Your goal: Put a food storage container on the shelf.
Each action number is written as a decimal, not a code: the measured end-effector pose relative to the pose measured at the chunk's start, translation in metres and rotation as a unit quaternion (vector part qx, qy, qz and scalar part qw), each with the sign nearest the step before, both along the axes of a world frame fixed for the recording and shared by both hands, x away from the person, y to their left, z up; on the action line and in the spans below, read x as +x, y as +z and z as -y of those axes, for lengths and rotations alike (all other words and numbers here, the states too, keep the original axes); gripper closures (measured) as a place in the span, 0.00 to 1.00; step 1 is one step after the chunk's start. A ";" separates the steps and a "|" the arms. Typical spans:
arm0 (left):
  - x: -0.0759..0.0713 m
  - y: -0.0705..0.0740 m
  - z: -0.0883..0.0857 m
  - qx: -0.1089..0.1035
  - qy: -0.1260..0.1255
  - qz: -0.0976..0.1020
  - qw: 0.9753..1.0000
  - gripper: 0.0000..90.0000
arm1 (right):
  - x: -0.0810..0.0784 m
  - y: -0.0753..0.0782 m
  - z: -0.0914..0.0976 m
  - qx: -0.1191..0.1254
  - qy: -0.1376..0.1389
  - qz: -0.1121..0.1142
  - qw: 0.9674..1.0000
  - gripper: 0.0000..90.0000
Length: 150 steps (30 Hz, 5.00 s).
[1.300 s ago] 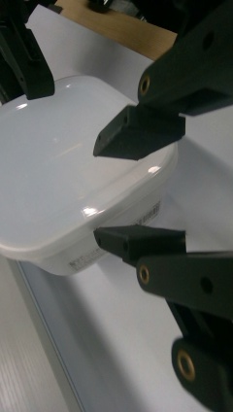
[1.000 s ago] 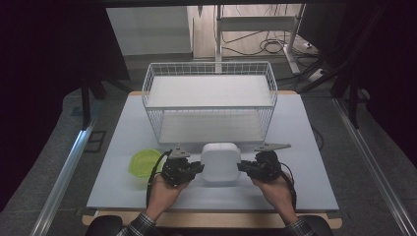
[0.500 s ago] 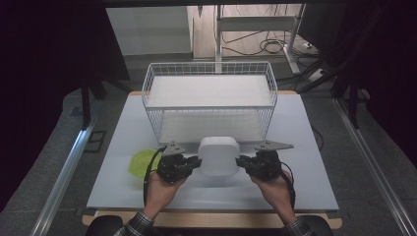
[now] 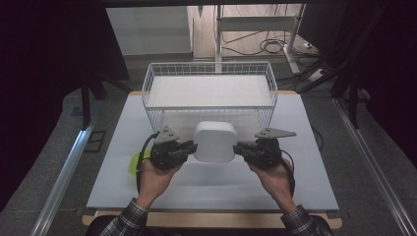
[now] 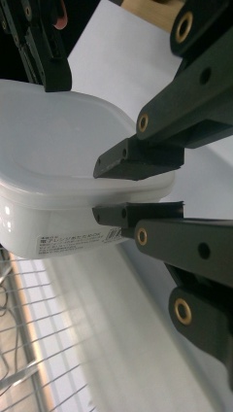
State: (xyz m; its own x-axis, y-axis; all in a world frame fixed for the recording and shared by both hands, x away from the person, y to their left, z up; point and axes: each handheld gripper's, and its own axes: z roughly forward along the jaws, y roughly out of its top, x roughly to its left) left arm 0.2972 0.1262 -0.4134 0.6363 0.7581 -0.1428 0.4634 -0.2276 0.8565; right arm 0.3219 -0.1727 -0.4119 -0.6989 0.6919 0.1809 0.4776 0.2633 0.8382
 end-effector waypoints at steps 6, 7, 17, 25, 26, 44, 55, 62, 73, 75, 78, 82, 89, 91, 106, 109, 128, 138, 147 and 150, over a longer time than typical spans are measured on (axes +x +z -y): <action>0.004 0.018 -0.007 -0.002 0.007 0.015 1.000 0.86 | 0.006 0.019 -0.007 0.000 0.007 0.018 1.000 0.87; 0.006 0.023 -0.009 -0.005 0.009 0.019 1.000 0.86 | 0.009 0.026 -0.009 0.001 0.008 0.023 1.000 0.87; 0.017 0.048 -0.017 -0.007 0.015 0.034 0.999 0.86 | 0.021 0.052 -0.017 0.007 0.013 0.042 0.999 0.87; 0.033 0.065 -0.023 -0.020 0.026 0.034 0.999 0.86 | 0.038 0.073 -0.024 0.012 0.013 0.050 0.999 0.87; 0.033 0.065 -0.023 -0.020 0.026 0.034 0.999 0.86 | 0.038 0.073 -0.024 0.012 0.013 0.050 0.999 0.87; 0.077 0.097 -0.028 -0.026 0.034 0.033 0.999 0.85 | 0.073 0.115 -0.034 0.015 -0.004 0.070 0.997 0.87; 0.090 0.096 -0.027 -0.039 0.021 0.026 0.999 0.79 | 0.091 0.109 -0.034 0.015 -0.014 0.057 0.998 0.83; 0.097 0.097 -0.024 -0.038 0.017 0.032 0.999 0.71 | 0.099 0.109 -0.036 0.018 -0.020 0.061 0.998 0.76; 0.104 0.094 -0.018 -0.026 0.024 0.043 0.998 0.63 | 0.104 0.107 -0.040 0.004 -0.020 0.071 0.997 0.69; 0.106 0.093 -0.018 -0.023 0.026 0.043 0.998 0.63 | 0.105 0.107 -0.040 0.003 -0.020 0.073 0.997 0.67; 0.108 0.092 -0.018 -0.028 0.026 0.040 0.998 0.63 | 0.107 0.106 -0.042 -0.005 -0.019 0.074 0.997 0.63; 0.111 0.093 -0.018 -0.029 0.026 0.038 0.999 0.62 | 0.109 0.106 -0.043 -0.007 -0.019 0.074 0.997 0.61; 0.117 0.094 -0.016 -0.021 0.032 0.033 0.999 0.59 | 0.114 0.105 -0.049 -0.020 -0.027 0.078 0.996 0.57; 0.118 0.094 -0.016 -0.018 0.032 0.032 0.999 0.59 | 0.114 0.105 -0.049 -0.023 -0.028 0.079 0.996 0.57; 0.130 0.090 -0.014 -0.012 0.039 0.032 0.999 0.49 | 0.123 0.103 -0.053 -0.020 -0.040 0.077 0.996 0.53; 0.133 0.090 -0.014 -0.025 0.038 0.031 0.998 0.48 | 0.125 0.103 -0.053 -0.024 -0.046 0.081 0.995 0.51; 0.149 0.092 -0.018 -0.053 0.055 0.019 0.997 0.38 | 0.143 0.106 -0.053 -0.007 -0.078 0.085 0.993 0.43; 0.139 0.093 -0.018 -0.052 0.027 0.025 0.998 0.28 | 0.135 0.107 -0.044 0.007 -0.056 0.083 0.995 0.37; 0.113 0.085 -0.022 -0.061 -0.011 0.026 0.998 0.17 | 0.117 0.099 -0.036 0.016 -0.021 0.075 0.997 0.28; 0.106 0.082 -0.023 -0.056 -0.015 0.029 0.998 0.14 | 0.113 0.095 -0.034 0.017 -0.014 0.072 0.997 0.26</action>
